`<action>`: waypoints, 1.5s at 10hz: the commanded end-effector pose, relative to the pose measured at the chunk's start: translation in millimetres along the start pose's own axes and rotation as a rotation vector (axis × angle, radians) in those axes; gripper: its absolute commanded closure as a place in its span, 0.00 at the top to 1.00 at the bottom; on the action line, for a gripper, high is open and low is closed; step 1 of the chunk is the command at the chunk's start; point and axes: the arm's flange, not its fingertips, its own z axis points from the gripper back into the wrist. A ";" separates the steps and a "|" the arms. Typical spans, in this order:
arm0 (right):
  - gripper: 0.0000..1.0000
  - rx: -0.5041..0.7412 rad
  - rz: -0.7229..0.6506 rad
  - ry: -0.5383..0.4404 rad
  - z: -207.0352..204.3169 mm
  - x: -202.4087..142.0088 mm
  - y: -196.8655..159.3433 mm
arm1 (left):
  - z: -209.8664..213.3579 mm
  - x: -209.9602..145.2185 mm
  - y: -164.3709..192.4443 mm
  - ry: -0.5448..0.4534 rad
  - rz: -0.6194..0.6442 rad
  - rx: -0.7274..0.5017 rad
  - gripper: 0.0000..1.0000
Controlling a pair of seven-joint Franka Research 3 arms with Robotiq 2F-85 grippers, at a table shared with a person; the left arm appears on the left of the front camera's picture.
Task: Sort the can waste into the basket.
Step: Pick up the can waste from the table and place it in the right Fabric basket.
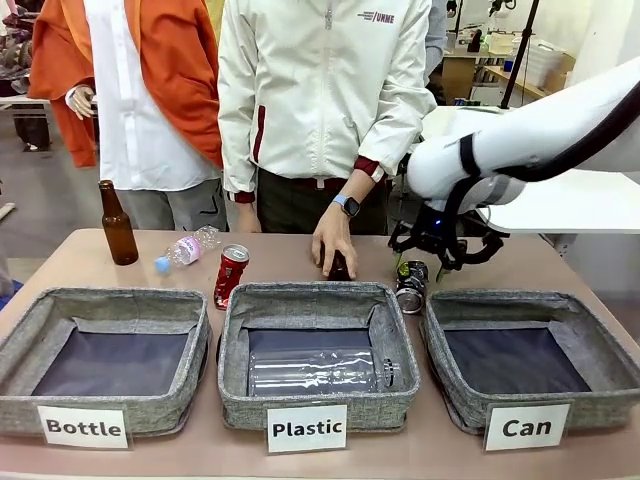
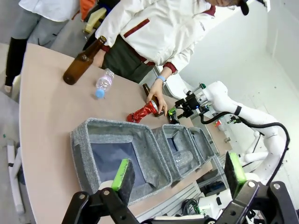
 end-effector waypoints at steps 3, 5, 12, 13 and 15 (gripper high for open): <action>1.00 0.580 0.075 0.014 110.3 -12.9 -173.6 | 0.6 0.5 -0.7 -0.012 -0.021 -0.017 1.00; 1.00 0.740 0.090 -0.004 128.5 -28.7 -257.0 | 0.6 0.5 -0.7 -0.012 -0.021 -0.017 1.00; 1.00 0.871 0.209 -0.045 115.3 -57.8 -309.7 | 0.6 0.5 -0.7 -0.012 -0.021 -0.017 1.00; 1.00 0.880 0.237 -0.038 115.9 -59.1 -308.8 | 0.6 0.5 -0.7 -0.012 -0.021 -0.017 1.00; 1.00 0.781 0.267 -0.044 122.8 -67.6 -273.8 | 0.6 0.5 -0.7 -0.012 -0.021 -0.017 1.00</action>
